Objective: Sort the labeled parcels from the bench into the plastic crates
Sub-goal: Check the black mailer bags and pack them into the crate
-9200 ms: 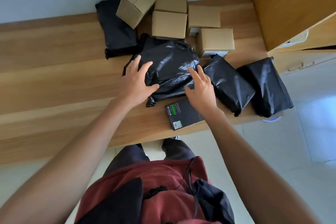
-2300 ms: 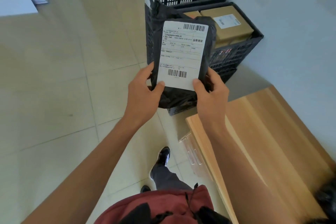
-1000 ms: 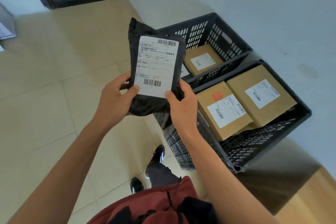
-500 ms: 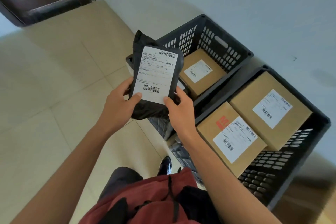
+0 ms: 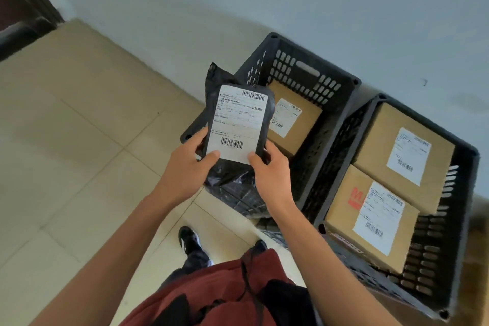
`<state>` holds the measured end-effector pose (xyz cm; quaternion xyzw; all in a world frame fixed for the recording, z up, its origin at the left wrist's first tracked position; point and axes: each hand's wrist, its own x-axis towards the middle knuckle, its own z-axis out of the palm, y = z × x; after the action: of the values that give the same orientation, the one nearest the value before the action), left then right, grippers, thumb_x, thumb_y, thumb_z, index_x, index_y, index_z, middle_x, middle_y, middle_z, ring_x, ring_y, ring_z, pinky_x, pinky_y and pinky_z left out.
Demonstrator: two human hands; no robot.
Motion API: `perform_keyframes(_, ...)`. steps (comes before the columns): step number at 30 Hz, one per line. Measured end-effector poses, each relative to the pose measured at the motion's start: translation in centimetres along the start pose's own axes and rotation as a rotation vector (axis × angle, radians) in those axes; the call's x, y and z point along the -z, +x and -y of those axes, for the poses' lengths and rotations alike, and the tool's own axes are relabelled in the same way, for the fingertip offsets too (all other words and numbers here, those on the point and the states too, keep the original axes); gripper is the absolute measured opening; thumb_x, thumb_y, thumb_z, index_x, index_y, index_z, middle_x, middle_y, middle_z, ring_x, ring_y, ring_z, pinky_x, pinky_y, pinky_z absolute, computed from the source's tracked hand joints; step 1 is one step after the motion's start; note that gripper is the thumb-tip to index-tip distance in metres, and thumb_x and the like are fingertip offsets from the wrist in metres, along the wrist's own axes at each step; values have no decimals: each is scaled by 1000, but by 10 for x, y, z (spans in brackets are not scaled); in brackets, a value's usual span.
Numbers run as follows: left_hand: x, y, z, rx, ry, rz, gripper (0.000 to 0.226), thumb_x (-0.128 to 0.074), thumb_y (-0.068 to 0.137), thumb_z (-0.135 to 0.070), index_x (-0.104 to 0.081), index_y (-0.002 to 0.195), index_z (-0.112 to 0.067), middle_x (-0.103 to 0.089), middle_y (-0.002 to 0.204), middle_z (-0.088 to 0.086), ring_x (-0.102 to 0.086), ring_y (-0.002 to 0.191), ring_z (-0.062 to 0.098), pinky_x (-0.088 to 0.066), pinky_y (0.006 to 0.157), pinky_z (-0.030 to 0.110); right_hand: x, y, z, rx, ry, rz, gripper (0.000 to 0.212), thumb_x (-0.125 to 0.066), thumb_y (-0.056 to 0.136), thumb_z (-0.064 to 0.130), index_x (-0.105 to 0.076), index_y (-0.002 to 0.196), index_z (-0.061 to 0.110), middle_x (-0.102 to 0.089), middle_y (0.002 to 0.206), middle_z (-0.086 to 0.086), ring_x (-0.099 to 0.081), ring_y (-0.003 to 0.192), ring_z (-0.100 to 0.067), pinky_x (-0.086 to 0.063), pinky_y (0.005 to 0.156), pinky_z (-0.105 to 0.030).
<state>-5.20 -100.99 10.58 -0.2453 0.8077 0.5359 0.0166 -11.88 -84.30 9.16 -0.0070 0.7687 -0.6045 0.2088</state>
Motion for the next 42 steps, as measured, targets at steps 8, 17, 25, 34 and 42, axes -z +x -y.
perform_keyframes(8,6,67,1,-87,87,266,60,-58,104,-25,-37,159,-37,-61,138,-23,-62,108,-9,-55,101,30,-14,21,1,-94,31,-225,34,-57,105,15,-65,134,30,-72,123,13,-65,95,-8,-56,76,-23)
perform_keyframes(17,-39,137,-22,-32,78,445,62,-58,106,-14,-29,155,-39,-54,123,-32,-54,88,-33,-44,71,-2,11,78,-8,-229,92,-316,34,-59,104,14,-65,131,33,-74,116,19,-71,97,-4,-55,70,-18)
perform_keyframes(25,-78,203,-15,43,122,460,58,-57,105,-11,-37,158,-21,-48,130,-18,-44,77,-40,-36,67,-8,23,142,-30,-291,53,-350,34,-57,103,11,-64,132,27,-72,117,17,-68,100,4,-55,72,-10)
perform_keyframes(34,-105,281,3,116,115,438,54,-59,102,-14,-46,154,-24,-59,146,-8,-53,136,10,-46,115,37,20,206,-55,-338,19,-401,44,-52,102,6,-60,140,28,-72,123,12,-67,109,-3,-62,87,-28)
perform_keyframes(42,-130,331,5,102,119,396,52,-49,103,-1,-48,151,-22,-57,133,-16,-53,123,3,-40,74,-4,19,267,-74,-385,47,-338,61,-46,95,-7,-58,143,29,-70,129,14,-66,120,-10,-58,100,-39)
